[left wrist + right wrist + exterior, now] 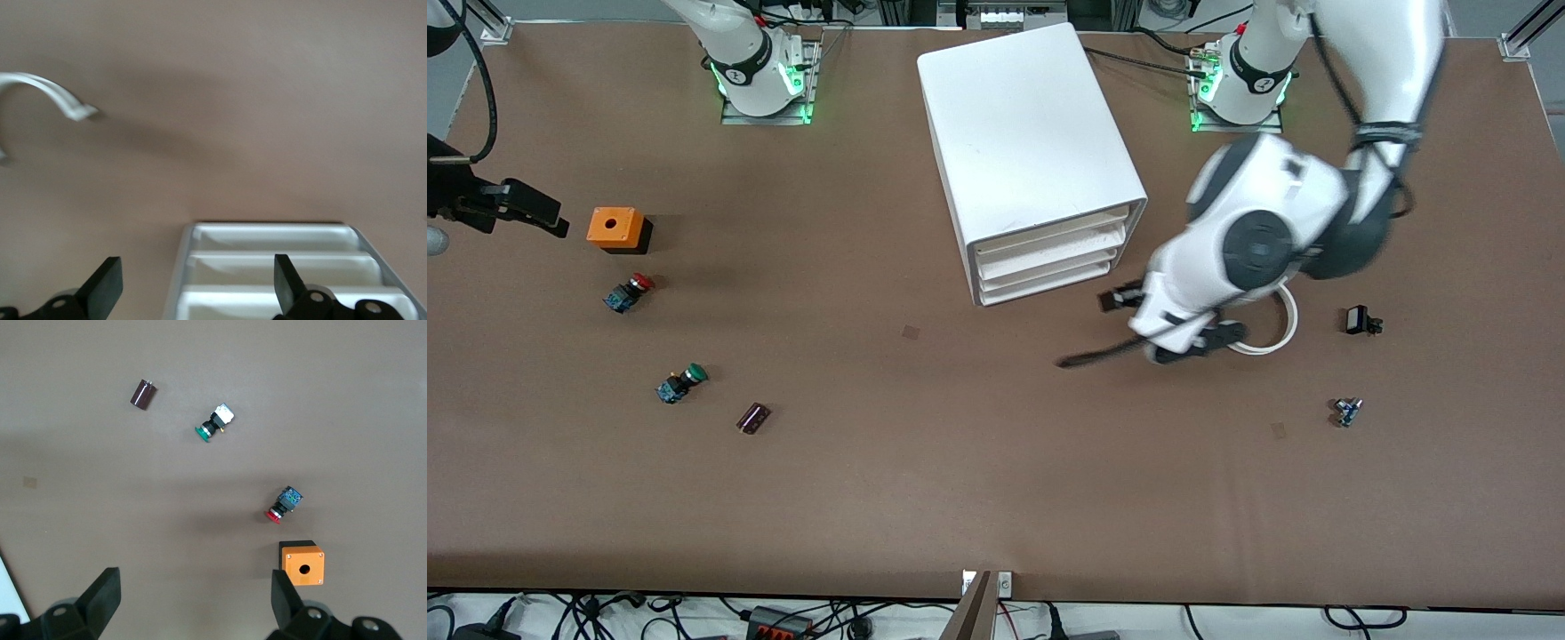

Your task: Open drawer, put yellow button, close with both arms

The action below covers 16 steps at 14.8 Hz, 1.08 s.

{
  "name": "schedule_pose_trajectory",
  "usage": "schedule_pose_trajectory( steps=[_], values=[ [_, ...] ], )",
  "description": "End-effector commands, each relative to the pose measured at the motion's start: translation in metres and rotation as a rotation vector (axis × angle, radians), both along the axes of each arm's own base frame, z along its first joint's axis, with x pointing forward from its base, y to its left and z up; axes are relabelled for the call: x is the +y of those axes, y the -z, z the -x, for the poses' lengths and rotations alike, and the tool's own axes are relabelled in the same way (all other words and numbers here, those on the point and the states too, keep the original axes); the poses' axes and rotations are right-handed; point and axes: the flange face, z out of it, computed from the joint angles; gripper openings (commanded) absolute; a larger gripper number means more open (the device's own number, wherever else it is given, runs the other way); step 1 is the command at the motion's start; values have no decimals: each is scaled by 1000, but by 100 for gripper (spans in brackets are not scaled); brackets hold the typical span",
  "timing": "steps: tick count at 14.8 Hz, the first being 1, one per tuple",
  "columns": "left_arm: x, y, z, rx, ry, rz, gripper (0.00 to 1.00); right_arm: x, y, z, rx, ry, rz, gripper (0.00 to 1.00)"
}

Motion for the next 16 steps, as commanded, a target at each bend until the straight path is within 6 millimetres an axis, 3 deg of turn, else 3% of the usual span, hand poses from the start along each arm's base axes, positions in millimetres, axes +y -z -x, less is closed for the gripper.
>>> schedule_pose_trajectory(
  steps=[1, 3, 6, 9, 10, 12, 16],
  values=[
    [45, -35, -15, -40, 95, -46, 100, 1, -4, 9, -5, -23, 13, 100],
    [83, -46, -21, -32, 184, -74, 100, 1, -2, 9, -4, -23, 13, 100],
    [130, -83, -21, -83, 321, -98, 100, 1, -2, 8, -14, -24, 15, 100],
    [161, -117, -9, -101, 403, -83, 100, 1, -1, 8, -14, -53, 14, 100],
    [166, -122, 0, -95, 424, -83, 100, 0, -1, 8, -14, -56, 14, 100],
    [198, -128, 25, -92, 395, -5, 100, 0, -3, 9, -16, -60, 23, 100],
    [226, -134, 62, -252, 428, 0, 100, -1, -4, 9, -15, -60, 36, 100]
  ],
)
